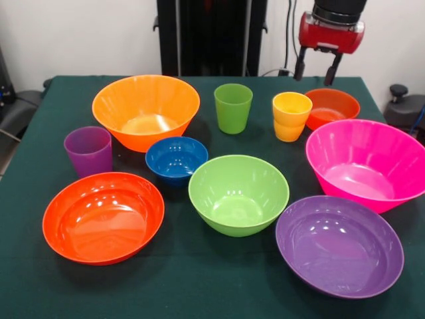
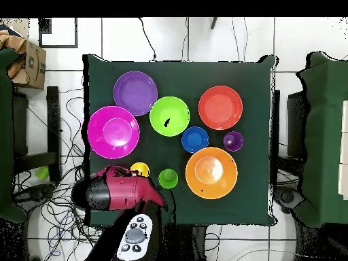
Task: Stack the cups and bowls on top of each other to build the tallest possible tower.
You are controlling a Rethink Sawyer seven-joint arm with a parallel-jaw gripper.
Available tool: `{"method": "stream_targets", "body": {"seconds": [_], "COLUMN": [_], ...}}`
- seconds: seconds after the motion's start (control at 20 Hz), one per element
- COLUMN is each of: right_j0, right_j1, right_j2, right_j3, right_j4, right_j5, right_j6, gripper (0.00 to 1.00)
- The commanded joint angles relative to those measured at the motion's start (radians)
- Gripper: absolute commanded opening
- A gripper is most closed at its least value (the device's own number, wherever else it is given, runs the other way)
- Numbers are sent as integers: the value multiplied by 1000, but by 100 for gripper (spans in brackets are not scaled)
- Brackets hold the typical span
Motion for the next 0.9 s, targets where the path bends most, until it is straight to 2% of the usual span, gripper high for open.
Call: {"method": "stream_targets", "body": {"seconds": [0.05, 0.15, 0.2, 0.4, 0.75, 0.9], "right_j0": [65, 84, 79, 57, 5, -12], "right_j1": [-40, -80, -91, -48, 11, 55], "right_j2": [-31, -60, -60, -47, -24, -25], "right_j3": [-123, -184, -206, -252, -378, -420], "right_j4": [62, 46, 43, 50, 54, 54], "right_j5": [177, 340, 391, 375, 456, 433], "right_j6": [226, 215, 207, 200, 192, 195], "gripper": [100, 100, 100, 100, 100, 100]}}
